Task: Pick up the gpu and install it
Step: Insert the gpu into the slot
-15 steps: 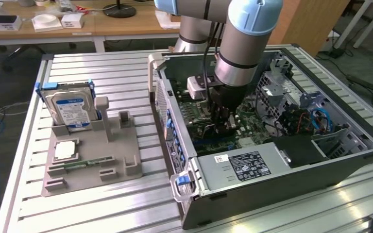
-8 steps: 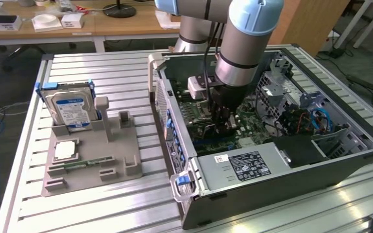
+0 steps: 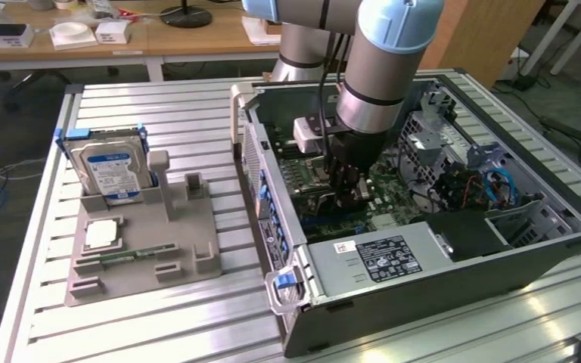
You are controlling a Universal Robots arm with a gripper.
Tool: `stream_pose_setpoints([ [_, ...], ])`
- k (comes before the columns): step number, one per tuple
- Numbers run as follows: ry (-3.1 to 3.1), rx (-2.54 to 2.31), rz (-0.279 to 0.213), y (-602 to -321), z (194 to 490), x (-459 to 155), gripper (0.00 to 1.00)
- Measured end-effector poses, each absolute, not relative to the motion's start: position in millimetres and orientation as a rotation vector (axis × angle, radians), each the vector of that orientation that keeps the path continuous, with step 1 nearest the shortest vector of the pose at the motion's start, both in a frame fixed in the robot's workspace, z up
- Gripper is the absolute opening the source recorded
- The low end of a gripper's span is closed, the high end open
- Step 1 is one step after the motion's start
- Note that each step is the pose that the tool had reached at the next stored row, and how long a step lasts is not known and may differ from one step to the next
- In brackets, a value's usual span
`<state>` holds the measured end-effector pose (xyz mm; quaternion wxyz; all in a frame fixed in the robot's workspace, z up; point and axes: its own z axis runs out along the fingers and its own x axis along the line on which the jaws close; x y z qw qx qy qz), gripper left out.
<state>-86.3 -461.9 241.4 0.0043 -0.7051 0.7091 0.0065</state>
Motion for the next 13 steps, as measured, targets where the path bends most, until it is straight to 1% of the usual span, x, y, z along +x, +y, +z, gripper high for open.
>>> stream_pose_setpoints([
  [13,2.221,-2.209,0.021,-460.9,241.7,-86.2,0.26],
])
